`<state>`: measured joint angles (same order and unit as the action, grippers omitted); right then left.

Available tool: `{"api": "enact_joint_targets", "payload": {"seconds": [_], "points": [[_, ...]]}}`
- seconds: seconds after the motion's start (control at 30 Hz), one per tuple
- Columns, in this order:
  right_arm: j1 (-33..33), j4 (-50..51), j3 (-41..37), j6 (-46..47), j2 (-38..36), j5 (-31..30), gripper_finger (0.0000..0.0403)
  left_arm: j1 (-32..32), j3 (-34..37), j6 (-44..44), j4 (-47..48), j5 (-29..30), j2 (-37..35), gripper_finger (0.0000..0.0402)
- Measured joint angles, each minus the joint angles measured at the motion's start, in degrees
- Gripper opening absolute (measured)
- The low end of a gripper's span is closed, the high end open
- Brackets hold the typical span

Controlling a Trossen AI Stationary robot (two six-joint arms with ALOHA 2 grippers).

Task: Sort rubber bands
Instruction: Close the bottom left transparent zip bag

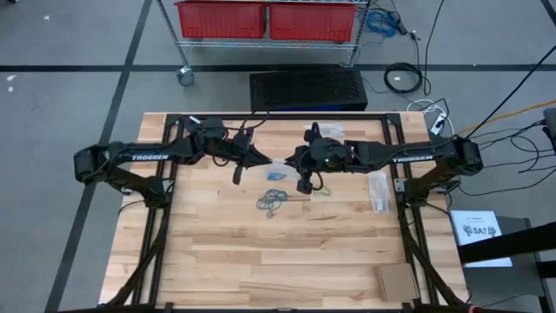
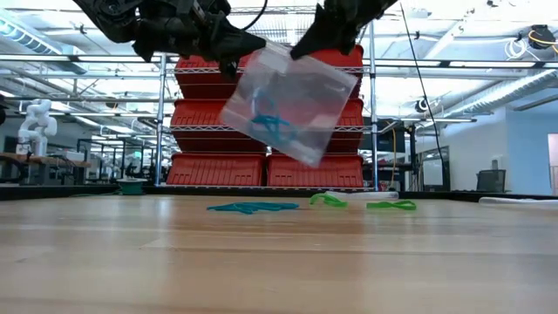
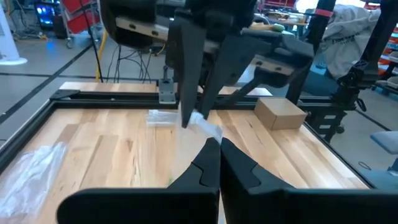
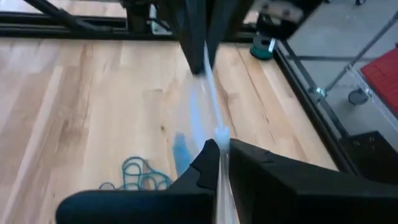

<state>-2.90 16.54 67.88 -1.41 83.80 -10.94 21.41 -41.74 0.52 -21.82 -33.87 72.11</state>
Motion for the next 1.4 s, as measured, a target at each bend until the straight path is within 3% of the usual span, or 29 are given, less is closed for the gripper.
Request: {"api": "enact_joint_targets", "payload": {"seconds": [0.87, 1.4], "points": [[0.0, 16.8, 0.0, 5.3, -2.7, -2.5, 0.0004, 1.5, 0.0, 0.5, 4.2, 1.4, -2.8, 0.0000], [0.0, 20.5, -0.1, 6.8, -2.7, -2.5, 0.0002, 1.5, 0.0, 1.4, 5.1, 2.6, -2.8, 0.0000]]}}
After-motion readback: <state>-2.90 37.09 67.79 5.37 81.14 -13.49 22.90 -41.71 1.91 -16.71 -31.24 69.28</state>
